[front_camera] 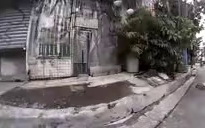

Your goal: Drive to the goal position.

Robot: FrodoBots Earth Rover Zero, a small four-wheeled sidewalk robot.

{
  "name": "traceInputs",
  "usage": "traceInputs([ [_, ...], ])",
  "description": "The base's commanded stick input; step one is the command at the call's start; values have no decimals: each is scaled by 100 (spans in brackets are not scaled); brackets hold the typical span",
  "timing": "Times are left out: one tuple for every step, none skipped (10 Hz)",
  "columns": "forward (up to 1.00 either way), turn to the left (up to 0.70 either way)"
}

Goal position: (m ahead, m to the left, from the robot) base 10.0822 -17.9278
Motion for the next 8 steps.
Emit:
traceInputs([
  [0, 45],
  [0, 45],
  [0, 45],
  [0, 45],
  [0, 45],
  [0, 45],
  [0, 45],
  [0, 45],
])
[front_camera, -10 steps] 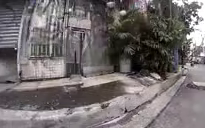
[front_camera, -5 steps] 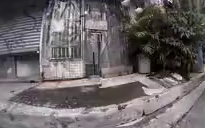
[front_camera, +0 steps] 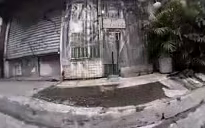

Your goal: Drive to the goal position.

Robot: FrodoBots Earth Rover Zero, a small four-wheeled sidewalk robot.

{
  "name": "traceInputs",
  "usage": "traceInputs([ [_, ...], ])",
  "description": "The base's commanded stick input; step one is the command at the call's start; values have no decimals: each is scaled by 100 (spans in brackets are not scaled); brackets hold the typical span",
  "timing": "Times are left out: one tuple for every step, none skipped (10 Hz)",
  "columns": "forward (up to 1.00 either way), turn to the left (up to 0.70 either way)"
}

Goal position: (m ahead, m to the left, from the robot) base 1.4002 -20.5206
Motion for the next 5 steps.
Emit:
traceInputs([
  [0, 45],
  [0, 45],
  [0, 45],
  [0, 45],
  [0, 45],
])
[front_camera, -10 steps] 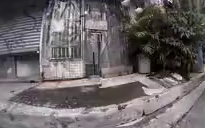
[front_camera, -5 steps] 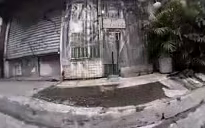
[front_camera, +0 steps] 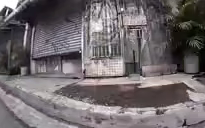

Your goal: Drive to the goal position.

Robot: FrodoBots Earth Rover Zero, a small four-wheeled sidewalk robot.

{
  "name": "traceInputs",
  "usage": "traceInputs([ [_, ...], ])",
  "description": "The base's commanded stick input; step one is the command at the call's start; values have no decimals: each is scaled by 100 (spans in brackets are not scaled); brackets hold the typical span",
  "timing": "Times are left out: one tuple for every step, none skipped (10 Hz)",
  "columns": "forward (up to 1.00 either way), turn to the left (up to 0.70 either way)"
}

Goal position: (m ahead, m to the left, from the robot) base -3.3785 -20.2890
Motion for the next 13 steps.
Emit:
traceInputs([
  [0, 45],
  [0, 45],
  [0, 45],
  [0, 45],
  [0, 45],
  [0, 45],
  [0, 45],
  [0, 45],
  [0, 45],
  [0, 45],
  [0, 45],
  [0, 29],
  [0, 0],
])
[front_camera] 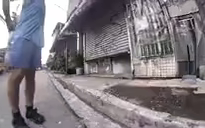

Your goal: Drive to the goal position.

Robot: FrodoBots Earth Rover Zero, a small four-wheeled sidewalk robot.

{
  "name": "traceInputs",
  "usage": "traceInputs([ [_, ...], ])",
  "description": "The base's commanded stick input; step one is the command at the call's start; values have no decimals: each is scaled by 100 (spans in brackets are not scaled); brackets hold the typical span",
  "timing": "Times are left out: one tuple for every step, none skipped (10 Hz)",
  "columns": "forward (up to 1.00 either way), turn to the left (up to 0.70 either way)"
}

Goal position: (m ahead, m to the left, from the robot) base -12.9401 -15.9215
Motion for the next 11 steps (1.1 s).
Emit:
traceInputs([
  [0, 0],
  [0, 0],
  [0, 0],
  [0, 0],
  [0, 0],
  [0, 0],
  [0, 0],
  [0, 0],
  [0, -19],
  [0, -45],
  [0, -45],
])
